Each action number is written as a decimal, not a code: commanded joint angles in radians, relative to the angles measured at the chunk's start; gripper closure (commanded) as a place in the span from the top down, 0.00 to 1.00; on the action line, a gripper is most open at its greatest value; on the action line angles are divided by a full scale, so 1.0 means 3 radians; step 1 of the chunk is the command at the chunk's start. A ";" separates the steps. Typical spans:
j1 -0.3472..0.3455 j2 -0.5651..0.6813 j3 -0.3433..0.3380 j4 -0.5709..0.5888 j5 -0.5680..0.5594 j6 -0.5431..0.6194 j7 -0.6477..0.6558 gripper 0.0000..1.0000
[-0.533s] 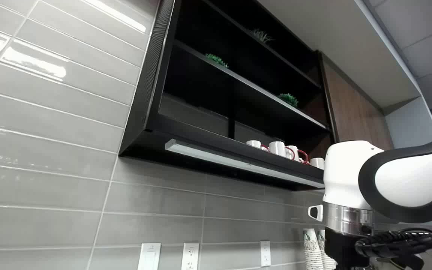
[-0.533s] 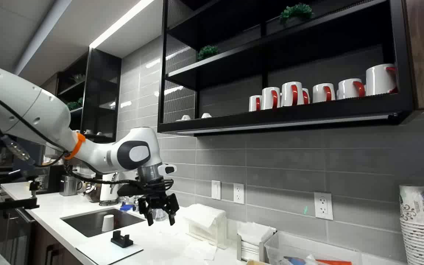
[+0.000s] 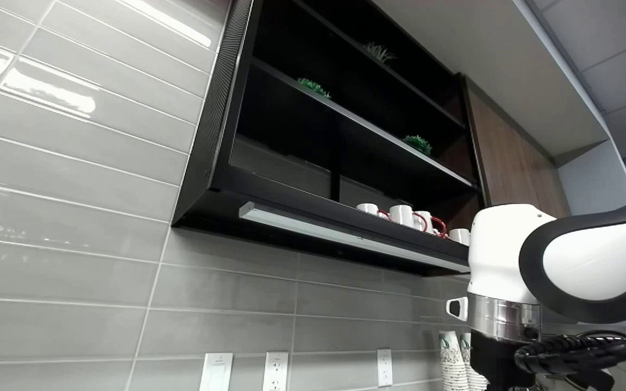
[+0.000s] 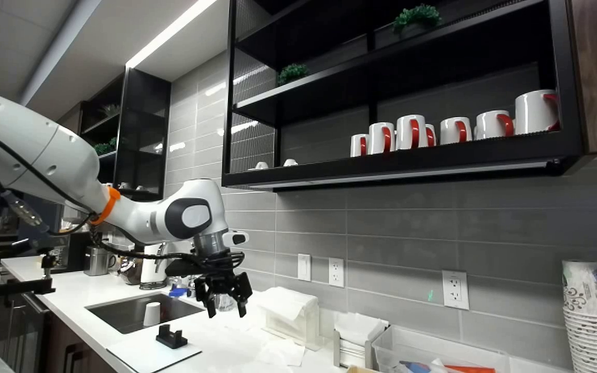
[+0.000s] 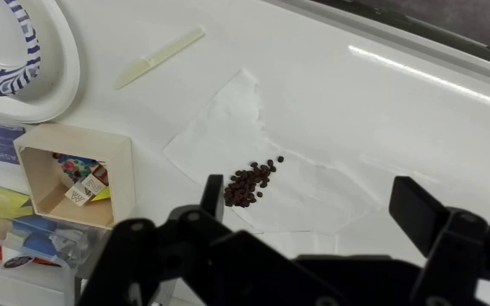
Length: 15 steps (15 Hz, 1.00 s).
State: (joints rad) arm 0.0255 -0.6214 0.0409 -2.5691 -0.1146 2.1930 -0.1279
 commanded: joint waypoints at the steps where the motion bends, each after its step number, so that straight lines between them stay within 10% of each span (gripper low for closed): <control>1: 0.0029 0.0001 -0.0025 0.0009 -0.0018 -0.0013 0.0015 1.00; 12: 0.0029 0.0001 -0.0025 0.0009 -0.0018 -0.0013 0.0015 1.00; 15: -0.0105 0.0250 0.0274 0.0214 -0.0173 -0.0119 0.0571 1.00</control>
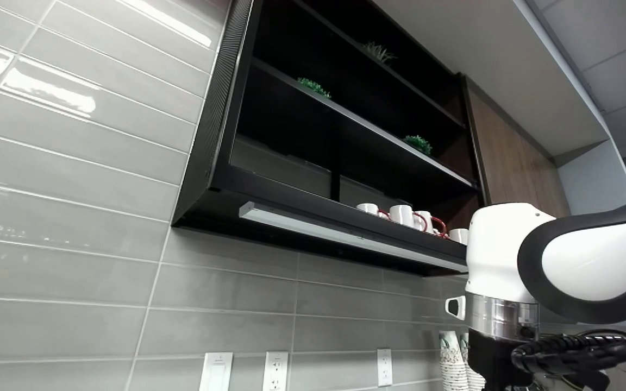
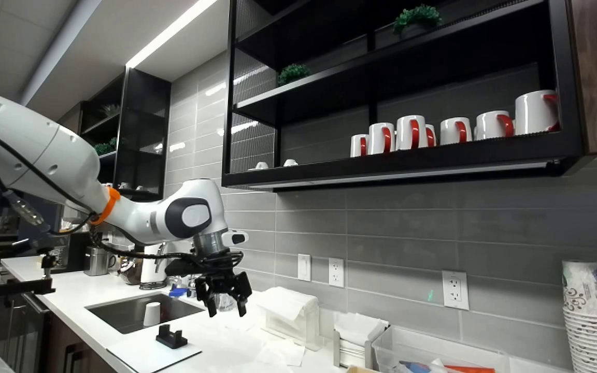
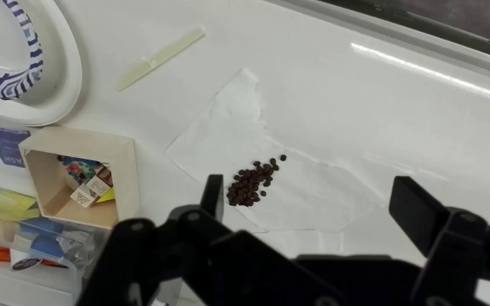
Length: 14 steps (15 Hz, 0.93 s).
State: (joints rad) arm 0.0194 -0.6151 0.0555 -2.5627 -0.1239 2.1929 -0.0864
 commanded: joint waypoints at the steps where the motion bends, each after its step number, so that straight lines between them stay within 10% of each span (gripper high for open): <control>1: -0.0148 0.0372 0.0386 0.0315 -0.0222 -0.0221 0.0738 1.00; 7: -0.0243 0.1307 0.0898 0.0990 -0.0580 -0.0534 0.2161 1.00; 14: -0.0012 0.2424 0.0605 0.1817 -0.0892 -0.0704 0.3367 1.00</control>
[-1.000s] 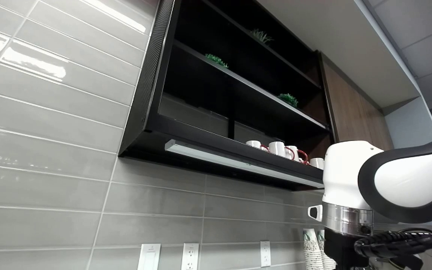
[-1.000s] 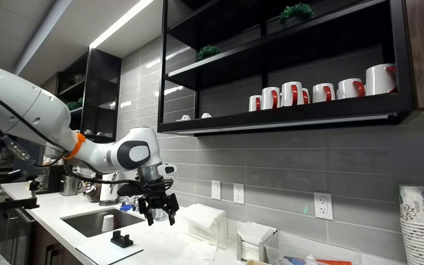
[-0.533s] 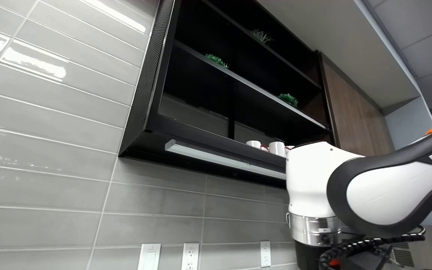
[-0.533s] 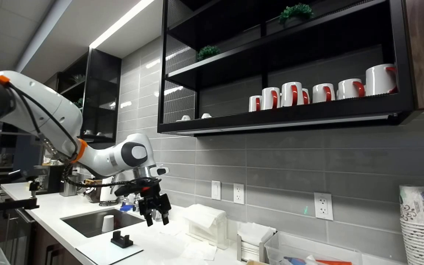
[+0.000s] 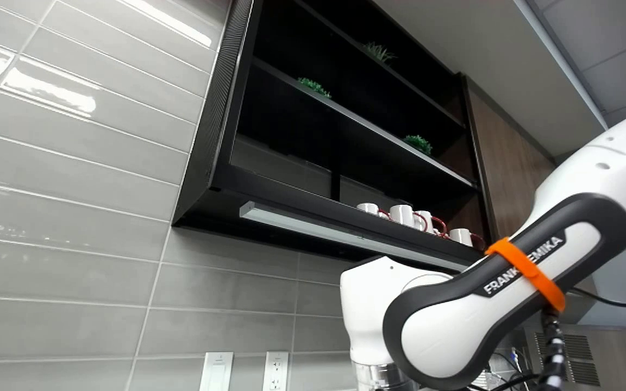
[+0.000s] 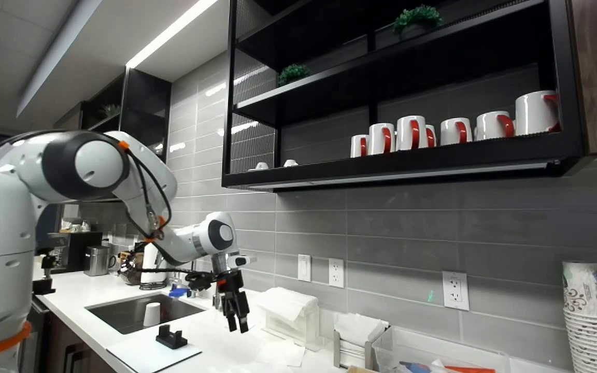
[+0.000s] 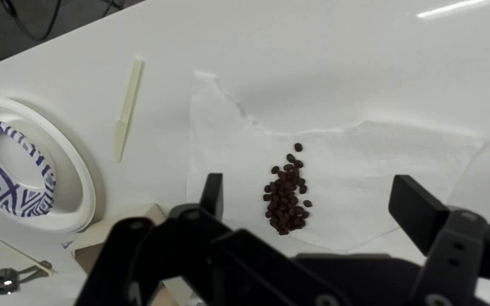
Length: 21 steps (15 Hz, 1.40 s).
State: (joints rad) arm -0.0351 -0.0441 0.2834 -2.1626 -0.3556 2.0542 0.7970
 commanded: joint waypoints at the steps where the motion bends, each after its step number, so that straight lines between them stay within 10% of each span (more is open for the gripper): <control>1: 0.0238 0.0688 -0.0211 0.0629 -0.0123 -0.0282 0.0531 1.00; 6: 0.0643 0.1306 -0.0473 0.1289 -0.0152 -0.0399 0.0779 1.00; 21: 0.0972 0.1798 -0.0680 0.1644 -0.0099 -0.0198 0.0567 1.00</control>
State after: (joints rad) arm 0.2218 0.4222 0.1083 -1.7258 -0.3930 1.9873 0.9697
